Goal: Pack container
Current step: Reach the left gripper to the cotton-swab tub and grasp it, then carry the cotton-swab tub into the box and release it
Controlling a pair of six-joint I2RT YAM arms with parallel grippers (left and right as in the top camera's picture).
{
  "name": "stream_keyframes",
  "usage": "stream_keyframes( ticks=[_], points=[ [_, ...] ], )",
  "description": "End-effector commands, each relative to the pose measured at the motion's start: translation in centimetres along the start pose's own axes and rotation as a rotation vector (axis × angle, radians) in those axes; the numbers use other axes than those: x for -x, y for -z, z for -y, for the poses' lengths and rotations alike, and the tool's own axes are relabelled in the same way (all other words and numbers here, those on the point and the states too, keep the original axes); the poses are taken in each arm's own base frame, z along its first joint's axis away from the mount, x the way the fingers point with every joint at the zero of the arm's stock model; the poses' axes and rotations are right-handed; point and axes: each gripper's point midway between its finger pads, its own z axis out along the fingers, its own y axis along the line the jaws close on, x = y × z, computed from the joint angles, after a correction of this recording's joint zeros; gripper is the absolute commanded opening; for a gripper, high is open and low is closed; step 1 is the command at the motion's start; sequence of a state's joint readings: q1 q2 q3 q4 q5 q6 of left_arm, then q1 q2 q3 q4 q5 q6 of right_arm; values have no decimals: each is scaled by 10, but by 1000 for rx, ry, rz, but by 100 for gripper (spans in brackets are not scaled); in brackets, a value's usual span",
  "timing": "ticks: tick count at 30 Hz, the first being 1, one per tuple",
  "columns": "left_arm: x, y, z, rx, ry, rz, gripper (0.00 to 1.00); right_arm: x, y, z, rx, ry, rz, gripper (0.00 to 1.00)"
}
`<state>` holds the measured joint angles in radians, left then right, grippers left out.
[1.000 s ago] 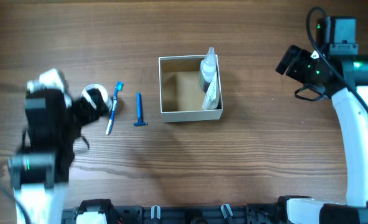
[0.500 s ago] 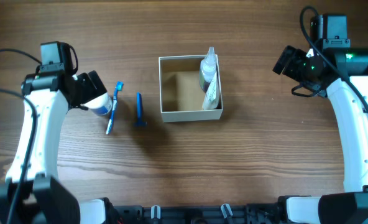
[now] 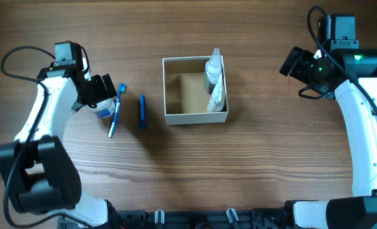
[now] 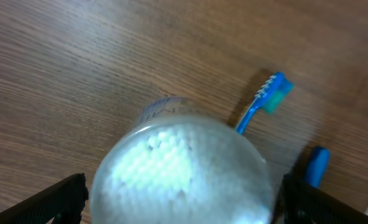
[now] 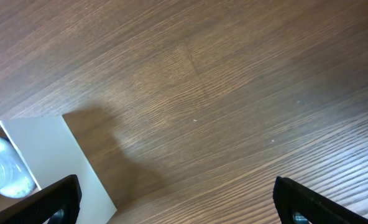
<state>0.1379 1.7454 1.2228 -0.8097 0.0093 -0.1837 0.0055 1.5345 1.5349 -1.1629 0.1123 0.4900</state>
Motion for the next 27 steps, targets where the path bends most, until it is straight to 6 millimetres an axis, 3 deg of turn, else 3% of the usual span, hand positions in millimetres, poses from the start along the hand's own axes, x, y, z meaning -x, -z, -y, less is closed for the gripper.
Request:
stream_keyframes(
  ticks=[1,3,8,12,14,19,21,25,27],
  points=[
    [-3,-20,-2,13,-19,-52,100,1,-3,-1,1,-12,-7,100],
    [-4,-24,-3,15,-19,-63,98,1,-3,-1,1,-13,-7,100],
    [1,-10,-1,9,-15,-43,75,1,-3,-1,1,-12,-7,100],
    [14,33,6,-11,-23,16,71,1,-3,-1,1,-12,-6,100],
    [20,62,21,-55,-46,60,72,1,-3,-1,1,-13,-6,100],
    [11,130,87,-254,-174,159,73,1,-3,-1,1,-12,-6,100],
    [-12,161,144,-393,-274,203,73,1,-3,-1,1,-13,-6,100],
    [-42,168,210,-458,-448,240,75,1,-3,-1,1,-13,-7,100],
    [-46,159,226,-429,-465,253,77,1,-3,-1,1,-12,-7,100]
  ],
)
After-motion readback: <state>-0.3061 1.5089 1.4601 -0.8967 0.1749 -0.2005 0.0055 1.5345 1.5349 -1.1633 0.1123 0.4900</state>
